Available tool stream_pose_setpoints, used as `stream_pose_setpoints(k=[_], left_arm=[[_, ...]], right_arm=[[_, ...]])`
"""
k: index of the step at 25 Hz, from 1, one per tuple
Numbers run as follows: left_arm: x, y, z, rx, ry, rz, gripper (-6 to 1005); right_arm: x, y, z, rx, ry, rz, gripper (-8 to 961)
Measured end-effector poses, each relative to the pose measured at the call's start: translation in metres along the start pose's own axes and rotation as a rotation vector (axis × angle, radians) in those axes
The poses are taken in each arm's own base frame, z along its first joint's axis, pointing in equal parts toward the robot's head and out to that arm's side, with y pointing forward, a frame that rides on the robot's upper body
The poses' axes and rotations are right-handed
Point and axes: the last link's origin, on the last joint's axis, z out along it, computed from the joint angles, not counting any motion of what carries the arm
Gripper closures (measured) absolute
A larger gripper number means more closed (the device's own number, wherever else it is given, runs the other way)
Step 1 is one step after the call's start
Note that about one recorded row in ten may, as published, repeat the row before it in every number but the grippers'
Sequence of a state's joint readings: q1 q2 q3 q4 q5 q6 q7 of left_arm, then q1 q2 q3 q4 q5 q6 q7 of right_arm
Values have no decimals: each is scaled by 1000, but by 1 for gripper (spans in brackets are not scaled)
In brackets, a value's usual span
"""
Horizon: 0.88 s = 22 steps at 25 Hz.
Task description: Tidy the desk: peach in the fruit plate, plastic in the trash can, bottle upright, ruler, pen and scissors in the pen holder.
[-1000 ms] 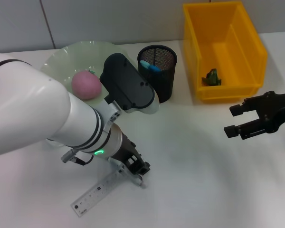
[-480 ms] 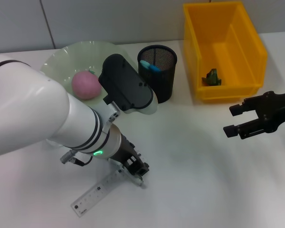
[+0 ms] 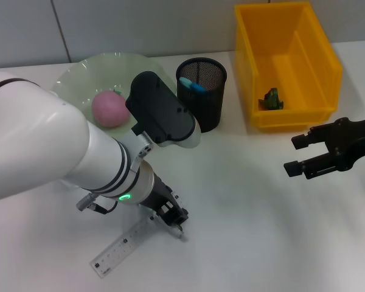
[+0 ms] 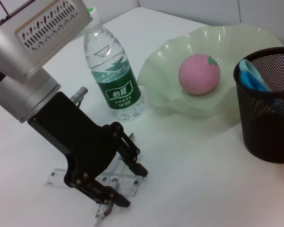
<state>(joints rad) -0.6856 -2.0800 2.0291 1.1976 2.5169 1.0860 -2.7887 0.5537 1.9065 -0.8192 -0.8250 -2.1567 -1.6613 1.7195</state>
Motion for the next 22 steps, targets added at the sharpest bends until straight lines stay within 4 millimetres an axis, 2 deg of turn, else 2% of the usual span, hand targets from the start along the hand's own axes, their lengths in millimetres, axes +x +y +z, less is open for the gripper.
stream_pose_setpoints(k=[2,7,14,17,18,20,22], left_arm=[[0,0,0,0,-1,1,396],[2,0,-3,-4,1,-1,565],[8,-4,-14,-10,25,-40,614],[15,-11,-31,-22,74,-103,613],[18,-18,-47,-41,127,-158,613],[19,-19,-52,-51,146,-172,613],[20,-24,-67,-79,214,-210,613]], right_arm=[[0,0,0,0,0,0,200],[0,0,0,0,0,0,202],[0,0,-1,1,1,-1,204],[1,-1,-3,3,1,2,205],[2,-1,-4,5,0,4,205],[3,-1,-5,10,-2,9,206],[4,-2,-6,12,-3,12,207]])
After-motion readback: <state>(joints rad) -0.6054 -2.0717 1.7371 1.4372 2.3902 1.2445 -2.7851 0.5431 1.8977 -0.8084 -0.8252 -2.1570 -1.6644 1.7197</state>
